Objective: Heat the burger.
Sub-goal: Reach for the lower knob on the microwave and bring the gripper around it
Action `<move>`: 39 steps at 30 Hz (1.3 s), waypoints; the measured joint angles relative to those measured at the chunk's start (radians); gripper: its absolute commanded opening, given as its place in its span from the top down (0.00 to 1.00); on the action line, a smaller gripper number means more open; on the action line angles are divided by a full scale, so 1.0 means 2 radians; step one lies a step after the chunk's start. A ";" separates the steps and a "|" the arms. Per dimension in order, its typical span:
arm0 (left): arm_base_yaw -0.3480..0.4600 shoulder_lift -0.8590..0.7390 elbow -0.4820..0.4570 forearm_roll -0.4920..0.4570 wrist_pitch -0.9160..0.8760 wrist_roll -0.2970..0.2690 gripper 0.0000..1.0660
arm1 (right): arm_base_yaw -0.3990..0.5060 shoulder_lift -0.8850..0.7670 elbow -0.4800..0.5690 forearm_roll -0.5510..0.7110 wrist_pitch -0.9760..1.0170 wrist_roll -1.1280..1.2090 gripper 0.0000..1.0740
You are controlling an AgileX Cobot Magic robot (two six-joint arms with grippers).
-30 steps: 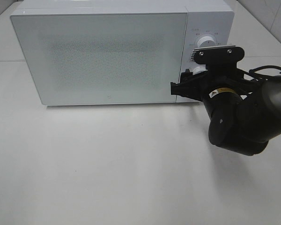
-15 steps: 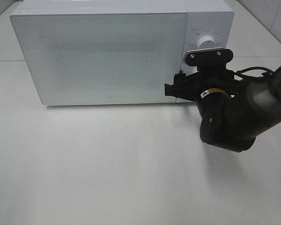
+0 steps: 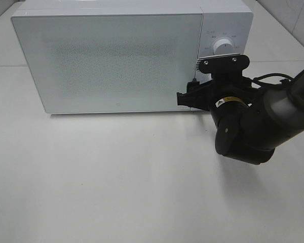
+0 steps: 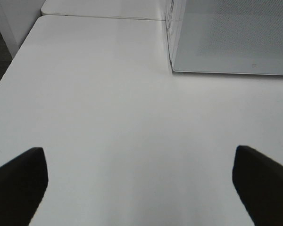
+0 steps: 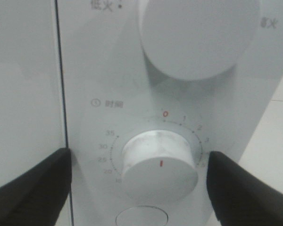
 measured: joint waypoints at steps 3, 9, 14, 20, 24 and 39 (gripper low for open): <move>0.000 0.000 0.000 0.000 0.000 0.000 0.04 | 0.000 0.000 0.000 0.000 0.000 0.000 0.29; 0.000 0.000 0.000 0.000 0.000 0.000 0.04 | 0.000 0.000 0.000 0.000 0.000 0.000 0.29; 0.000 0.000 0.000 0.000 0.000 0.000 0.04 | 0.000 -0.001 0.000 0.000 0.002 -0.001 0.29; 0.000 0.000 0.000 0.000 0.000 0.000 0.04 | 0.000 -0.010 0.002 -0.002 0.001 -0.001 0.29; 0.000 0.000 0.000 0.000 0.000 0.000 0.04 | 0.000 -0.012 0.005 -0.002 -0.004 -0.001 0.36; 0.000 0.000 0.000 0.000 0.000 0.000 0.04 | -0.001 -0.006 0.005 0.003 -0.008 0.002 0.93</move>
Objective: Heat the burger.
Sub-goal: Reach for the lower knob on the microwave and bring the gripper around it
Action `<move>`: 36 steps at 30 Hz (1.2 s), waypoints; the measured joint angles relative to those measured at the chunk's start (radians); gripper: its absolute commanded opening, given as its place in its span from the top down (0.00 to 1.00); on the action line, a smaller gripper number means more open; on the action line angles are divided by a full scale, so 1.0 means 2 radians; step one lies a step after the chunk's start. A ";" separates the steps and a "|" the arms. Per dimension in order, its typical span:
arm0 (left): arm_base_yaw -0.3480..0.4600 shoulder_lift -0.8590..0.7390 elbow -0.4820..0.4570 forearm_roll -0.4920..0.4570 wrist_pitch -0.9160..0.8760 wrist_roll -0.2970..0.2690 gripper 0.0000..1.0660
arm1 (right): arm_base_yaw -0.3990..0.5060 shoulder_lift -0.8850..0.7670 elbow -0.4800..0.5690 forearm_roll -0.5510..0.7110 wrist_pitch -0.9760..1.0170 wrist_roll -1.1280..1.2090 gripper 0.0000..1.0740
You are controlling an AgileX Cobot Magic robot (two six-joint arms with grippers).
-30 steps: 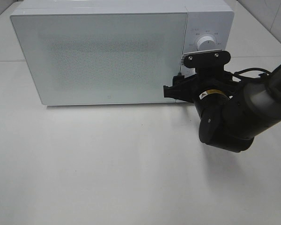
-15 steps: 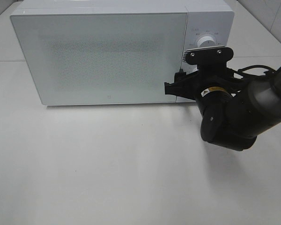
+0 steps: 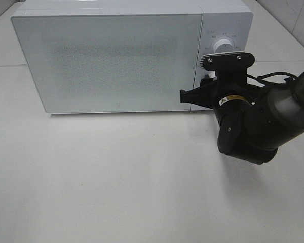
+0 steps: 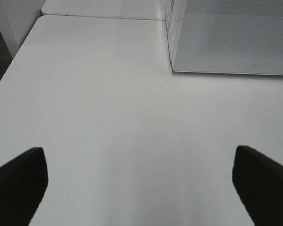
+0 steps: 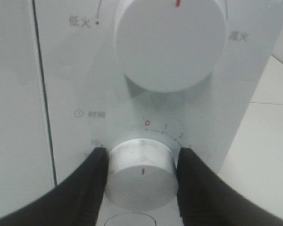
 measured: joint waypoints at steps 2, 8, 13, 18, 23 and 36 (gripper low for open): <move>0.000 0.000 0.000 0.000 0.000 0.000 0.04 | 0.000 0.000 0.000 -0.001 -0.001 0.000 0.97; 0.000 0.000 0.000 0.000 0.000 0.000 0.04 | 0.000 0.000 0.000 -0.002 -0.001 0.016 0.99; 0.000 0.000 0.000 0.000 0.000 0.000 0.04 | 0.000 0.000 0.002 -0.004 -0.002 0.073 0.98; 0.000 0.000 0.000 0.000 0.000 0.000 0.04 | 0.000 0.001 0.004 -0.009 -0.008 0.178 0.98; 0.000 0.000 0.000 0.000 0.000 0.000 0.04 | 0.000 0.005 0.006 -0.014 -0.014 0.348 0.98; 0.000 0.000 0.000 0.000 0.000 0.000 0.04 | -0.005 0.007 0.012 -0.033 -0.024 0.788 0.98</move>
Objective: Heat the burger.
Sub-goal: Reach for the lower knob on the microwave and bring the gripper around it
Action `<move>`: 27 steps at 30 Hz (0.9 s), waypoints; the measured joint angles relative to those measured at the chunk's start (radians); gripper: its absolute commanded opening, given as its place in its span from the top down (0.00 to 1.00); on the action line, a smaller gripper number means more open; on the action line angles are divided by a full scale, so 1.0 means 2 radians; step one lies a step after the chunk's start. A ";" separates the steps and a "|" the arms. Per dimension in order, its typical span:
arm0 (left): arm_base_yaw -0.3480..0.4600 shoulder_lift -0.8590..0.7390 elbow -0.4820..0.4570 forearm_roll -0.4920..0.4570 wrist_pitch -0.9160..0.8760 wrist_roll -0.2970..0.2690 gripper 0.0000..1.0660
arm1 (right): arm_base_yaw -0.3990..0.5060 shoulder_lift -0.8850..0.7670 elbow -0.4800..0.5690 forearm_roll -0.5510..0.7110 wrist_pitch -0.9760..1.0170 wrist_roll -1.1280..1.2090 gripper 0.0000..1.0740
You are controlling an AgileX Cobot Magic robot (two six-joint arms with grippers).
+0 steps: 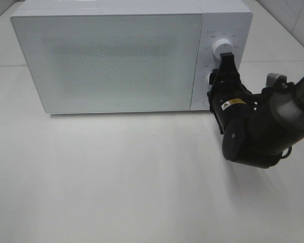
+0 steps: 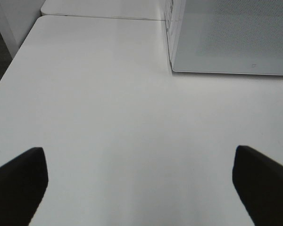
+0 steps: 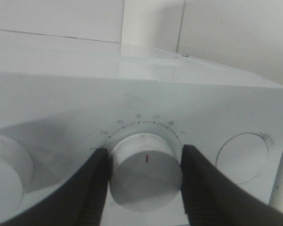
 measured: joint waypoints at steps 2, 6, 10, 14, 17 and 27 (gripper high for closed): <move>0.000 0.000 0.000 0.000 0.000 0.000 0.04 | 0.000 0.000 0.001 -0.002 0.000 0.023 0.98; 0.000 0.000 0.000 0.000 0.000 0.000 0.04 | -0.001 0.000 0.001 -0.006 -0.001 0.038 0.98; 0.000 0.000 0.000 0.000 0.000 0.000 0.04 | -0.002 0.000 0.001 -0.007 -0.001 0.038 0.98; 0.000 0.000 0.000 0.000 0.000 0.000 0.04 | -0.003 0.000 0.002 -0.010 -0.001 0.039 0.97; 0.000 0.000 0.000 0.000 0.000 0.000 0.04 | -0.003 0.000 0.002 -0.011 -0.001 0.039 0.97; 0.000 0.000 0.000 0.000 0.000 0.000 0.04 | -0.004 0.000 0.002 -0.012 -0.001 0.018 0.73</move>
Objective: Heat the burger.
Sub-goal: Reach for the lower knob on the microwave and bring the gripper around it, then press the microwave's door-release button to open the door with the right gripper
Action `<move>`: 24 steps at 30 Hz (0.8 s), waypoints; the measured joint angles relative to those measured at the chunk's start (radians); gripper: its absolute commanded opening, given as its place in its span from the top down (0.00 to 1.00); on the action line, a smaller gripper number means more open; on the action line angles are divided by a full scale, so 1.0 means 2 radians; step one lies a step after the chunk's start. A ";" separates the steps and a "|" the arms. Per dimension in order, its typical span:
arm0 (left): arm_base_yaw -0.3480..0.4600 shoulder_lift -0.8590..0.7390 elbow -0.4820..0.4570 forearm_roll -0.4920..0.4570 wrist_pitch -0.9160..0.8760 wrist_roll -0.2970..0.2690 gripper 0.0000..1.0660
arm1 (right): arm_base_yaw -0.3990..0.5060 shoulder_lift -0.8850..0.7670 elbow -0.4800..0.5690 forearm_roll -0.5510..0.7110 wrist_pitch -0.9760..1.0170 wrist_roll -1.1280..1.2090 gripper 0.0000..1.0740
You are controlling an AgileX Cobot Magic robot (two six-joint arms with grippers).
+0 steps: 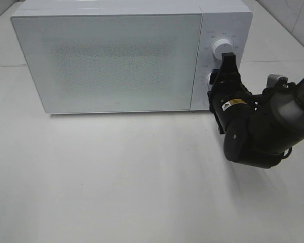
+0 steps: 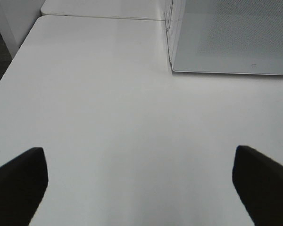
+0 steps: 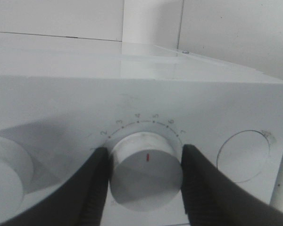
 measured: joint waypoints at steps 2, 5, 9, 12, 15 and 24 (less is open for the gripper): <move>0.000 0.000 0.000 0.000 0.000 0.000 0.04 | 0.000 0.000 0.000 0.000 0.000 -0.008 0.65; 0.000 0.000 0.000 0.000 0.000 0.000 0.04 | 0.000 0.000 0.000 0.000 0.000 -0.021 0.55; 0.000 0.000 0.000 0.000 0.000 0.000 0.04 | 0.002 -0.003 0.000 -0.024 0.013 -0.038 0.47; 0.000 0.000 0.000 0.000 0.000 0.000 0.04 | 0.010 -0.009 -0.007 -0.061 0.008 -0.052 0.41; 0.000 0.000 0.000 0.000 0.000 0.000 0.04 | 0.010 -0.014 -0.008 -0.067 0.005 -0.064 0.35; 0.000 0.000 0.000 0.000 0.000 0.000 0.04 | 0.009 -0.044 0.022 -0.068 0.001 -0.083 0.31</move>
